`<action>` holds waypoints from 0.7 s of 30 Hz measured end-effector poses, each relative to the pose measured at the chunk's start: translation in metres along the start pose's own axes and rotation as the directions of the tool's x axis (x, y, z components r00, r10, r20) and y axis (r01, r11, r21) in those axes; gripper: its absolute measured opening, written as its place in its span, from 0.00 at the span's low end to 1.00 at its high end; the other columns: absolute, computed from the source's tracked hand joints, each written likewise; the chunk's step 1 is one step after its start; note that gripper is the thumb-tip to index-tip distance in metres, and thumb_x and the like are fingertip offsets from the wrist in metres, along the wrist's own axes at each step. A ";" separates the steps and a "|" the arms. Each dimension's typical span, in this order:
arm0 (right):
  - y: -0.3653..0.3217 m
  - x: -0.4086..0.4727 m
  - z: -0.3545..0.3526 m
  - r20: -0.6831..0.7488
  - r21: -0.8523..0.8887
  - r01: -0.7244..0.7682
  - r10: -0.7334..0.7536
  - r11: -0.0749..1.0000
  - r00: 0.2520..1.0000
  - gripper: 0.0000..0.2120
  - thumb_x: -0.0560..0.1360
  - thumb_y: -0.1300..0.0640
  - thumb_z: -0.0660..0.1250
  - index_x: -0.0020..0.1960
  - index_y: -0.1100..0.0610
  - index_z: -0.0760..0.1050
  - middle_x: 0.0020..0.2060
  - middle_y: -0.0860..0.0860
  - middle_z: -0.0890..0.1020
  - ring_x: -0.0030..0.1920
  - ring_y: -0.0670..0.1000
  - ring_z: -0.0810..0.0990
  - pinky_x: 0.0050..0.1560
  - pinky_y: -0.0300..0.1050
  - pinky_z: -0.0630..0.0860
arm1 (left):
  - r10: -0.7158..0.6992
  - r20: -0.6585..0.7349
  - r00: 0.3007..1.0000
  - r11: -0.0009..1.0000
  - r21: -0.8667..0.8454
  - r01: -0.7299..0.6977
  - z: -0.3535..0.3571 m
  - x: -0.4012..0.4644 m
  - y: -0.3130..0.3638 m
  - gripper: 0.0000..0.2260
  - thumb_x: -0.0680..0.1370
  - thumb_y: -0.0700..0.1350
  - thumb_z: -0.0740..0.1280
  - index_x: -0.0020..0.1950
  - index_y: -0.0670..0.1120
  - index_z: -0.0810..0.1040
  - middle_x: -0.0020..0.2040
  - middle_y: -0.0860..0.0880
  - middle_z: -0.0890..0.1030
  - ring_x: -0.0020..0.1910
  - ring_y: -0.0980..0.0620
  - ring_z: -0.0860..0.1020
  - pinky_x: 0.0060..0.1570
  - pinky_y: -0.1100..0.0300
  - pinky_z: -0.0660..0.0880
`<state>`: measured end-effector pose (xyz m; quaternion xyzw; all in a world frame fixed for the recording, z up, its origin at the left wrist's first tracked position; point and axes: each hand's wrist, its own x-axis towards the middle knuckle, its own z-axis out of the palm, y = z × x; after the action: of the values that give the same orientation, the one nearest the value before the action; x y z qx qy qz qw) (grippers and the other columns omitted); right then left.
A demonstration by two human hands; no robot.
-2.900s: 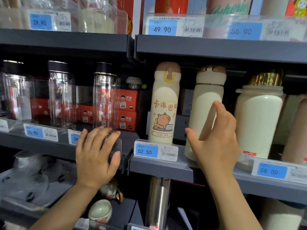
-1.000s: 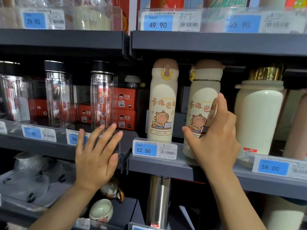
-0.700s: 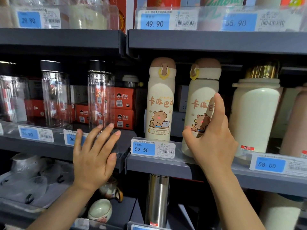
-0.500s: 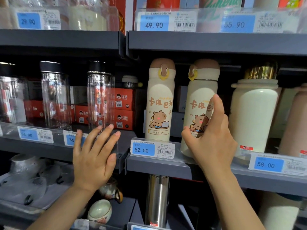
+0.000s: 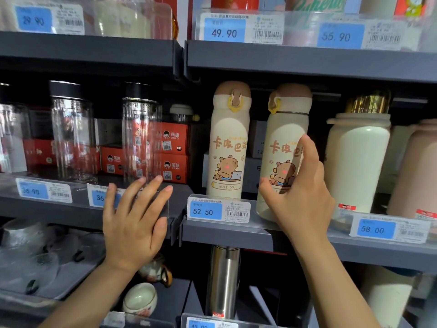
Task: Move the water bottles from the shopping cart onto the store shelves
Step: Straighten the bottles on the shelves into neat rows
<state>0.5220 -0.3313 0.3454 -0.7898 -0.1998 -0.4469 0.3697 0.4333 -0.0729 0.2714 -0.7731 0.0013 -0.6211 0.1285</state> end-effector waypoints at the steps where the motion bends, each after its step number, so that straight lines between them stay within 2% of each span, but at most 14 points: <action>1: 0.000 0.000 0.000 -0.002 -0.009 0.001 -0.001 1.000 1.000 0.44 0.68 0.47 0.72 0.76 0.45 0.51 0.64 0.52 0.71 0.58 0.57 0.75 0.44 0.45 0.65 | 0.005 -0.006 1.000 1.000 0.002 -0.005 0.001 0.000 0.000 0.20 0.83 0.52 0.48 0.69 0.47 0.70 0.67 0.46 0.73 0.64 0.41 0.71 0.68 0.35 0.58; 8: -0.005 0.000 -0.001 -0.013 -0.064 -0.018 0.017 0.998 1.000 0.44 0.68 0.46 0.72 0.76 0.45 0.51 0.64 0.50 0.71 0.58 0.54 0.75 0.44 0.44 0.66 | 0.009 -0.040 0.999 1.000 -0.028 -0.010 0.005 -0.003 -0.002 0.19 0.82 0.51 0.52 0.70 0.47 0.70 0.68 0.47 0.72 0.63 0.41 0.72 0.67 0.33 0.59; 11: -0.008 0.000 -0.001 -0.048 -0.088 0.035 -0.039 0.995 0.998 0.42 0.68 0.43 0.72 0.75 0.48 0.53 0.65 0.53 0.71 0.59 0.55 0.73 0.45 0.45 0.67 | -0.003 -0.022 1.000 1.000 -0.020 0.002 0.003 -0.003 -0.001 0.19 0.81 0.50 0.54 0.70 0.47 0.70 0.68 0.46 0.73 0.64 0.40 0.72 0.67 0.33 0.59; 13: -0.007 0.002 -0.002 -0.099 -0.049 0.064 -0.068 0.997 0.993 0.40 0.68 0.41 0.70 0.73 0.51 0.56 0.66 0.55 0.71 0.60 0.56 0.71 0.48 0.46 0.69 | -0.018 0.010 1.000 0.999 -0.027 0.018 -0.001 -0.001 0.000 0.19 0.80 0.49 0.55 0.70 0.47 0.70 0.67 0.45 0.75 0.64 0.40 0.71 0.68 0.34 0.58; 15: -0.005 0.001 -0.003 -0.135 0.023 0.092 -0.088 0.995 0.987 0.37 0.69 0.42 0.70 0.72 0.54 0.59 0.66 0.57 0.70 0.62 0.56 0.70 0.55 0.48 0.71 | -0.055 0.053 0.997 0.997 -0.048 0.058 -0.007 -0.001 0.005 0.19 0.80 0.48 0.55 0.69 0.46 0.70 0.66 0.43 0.76 0.65 0.39 0.70 0.70 0.35 0.56; 17: -0.002 -0.002 -0.008 -0.167 0.061 0.131 -0.119 0.990 0.979 0.35 0.70 0.44 0.70 0.70 0.56 0.61 0.64 0.59 0.71 0.62 0.55 0.70 0.61 0.45 0.67 | -0.137 0.100 0.985 0.985 -0.090 0.147 -0.014 0.003 0.014 0.18 0.82 0.49 0.53 0.69 0.45 0.70 0.67 0.41 0.75 0.68 0.38 0.68 0.72 0.38 0.52; 19: 0.005 -0.006 -0.016 -0.205 0.067 0.158 -0.142 0.985 0.969 0.33 0.70 0.47 0.72 0.69 0.56 0.62 0.63 0.60 0.72 0.61 0.54 0.69 0.62 0.42 0.63 | -0.206 0.151 0.967 0.966 -0.125 0.225 -0.021 0.006 0.030 0.21 0.83 0.53 0.49 0.70 0.44 0.68 0.71 0.40 0.70 0.72 0.39 0.64 0.75 0.41 0.47; 21: 0.018 -0.006 -0.028 -0.260 0.075 0.168 -0.143 0.983 0.955 0.32 0.70 0.47 0.72 0.68 0.56 0.63 0.63 0.60 0.73 0.62 0.55 0.69 0.63 0.41 0.61 | -0.190 0.166 0.968 0.959 -0.179 0.219 -0.027 0.011 0.057 0.22 0.84 0.55 0.48 0.72 0.46 0.66 0.74 0.42 0.65 0.77 0.45 0.57 0.76 0.44 0.43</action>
<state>0.5146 -0.3643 0.3421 -0.6890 -0.2338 -0.5618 0.3937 0.4193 -0.1354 0.2761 -0.8217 -0.0272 -0.5691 -0.0137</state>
